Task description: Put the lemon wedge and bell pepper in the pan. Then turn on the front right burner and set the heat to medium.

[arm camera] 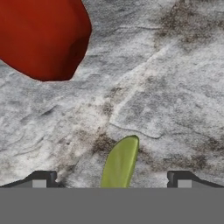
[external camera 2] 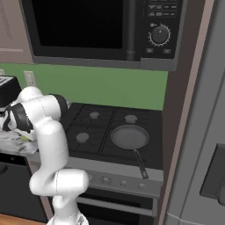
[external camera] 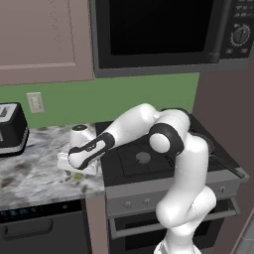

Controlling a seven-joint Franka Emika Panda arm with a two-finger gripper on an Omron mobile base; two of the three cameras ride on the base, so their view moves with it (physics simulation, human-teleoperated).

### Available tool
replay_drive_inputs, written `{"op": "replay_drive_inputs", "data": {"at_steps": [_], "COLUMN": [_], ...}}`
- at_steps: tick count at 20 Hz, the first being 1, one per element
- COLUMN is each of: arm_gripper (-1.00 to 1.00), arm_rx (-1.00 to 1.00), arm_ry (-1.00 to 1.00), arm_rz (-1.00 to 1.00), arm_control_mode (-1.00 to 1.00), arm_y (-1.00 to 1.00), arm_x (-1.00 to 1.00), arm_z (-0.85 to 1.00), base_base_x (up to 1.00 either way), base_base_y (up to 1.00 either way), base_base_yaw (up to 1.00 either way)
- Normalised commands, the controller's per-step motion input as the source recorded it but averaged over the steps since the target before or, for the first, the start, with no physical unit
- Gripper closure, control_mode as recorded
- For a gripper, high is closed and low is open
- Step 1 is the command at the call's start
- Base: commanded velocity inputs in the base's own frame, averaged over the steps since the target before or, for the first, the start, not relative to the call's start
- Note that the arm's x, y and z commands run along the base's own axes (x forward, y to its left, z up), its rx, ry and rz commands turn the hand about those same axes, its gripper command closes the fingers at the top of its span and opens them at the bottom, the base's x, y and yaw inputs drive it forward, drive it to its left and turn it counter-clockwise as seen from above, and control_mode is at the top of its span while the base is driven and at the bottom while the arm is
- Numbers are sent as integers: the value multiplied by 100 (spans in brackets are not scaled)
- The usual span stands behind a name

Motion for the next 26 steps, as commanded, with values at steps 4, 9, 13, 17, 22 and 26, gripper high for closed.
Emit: {"op": "replay_drive_inputs", "data": {"at_steps": [4, 9, 13, 17, 22, 26], "arm_gripper": [-100, 100, 100, 100, 100, 100], "arm_rx": [0, 0, 0, 0, 0, 2], "arm_ry": [0, 0, 0, 0, 0, -11], "arm_rz": [0, 0, 0, 0, 0, 8], "arm_control_mode": [-100, -100, -100, -100, -100, -100], "arm_y": [0, 0, 0, 0, 0, -26], "arm_x": [0, 0, 0, 0, 3, -5], "arm_z": [0, 0, 0, 0, 0, 4], "base_base_x": [0, 0, 0, 0, 0, 0], "base_base_y": [0, 0, 0, 0, 0, 0], "base_base_yaw": [0, 0, 0, 0, 0, 0]}}
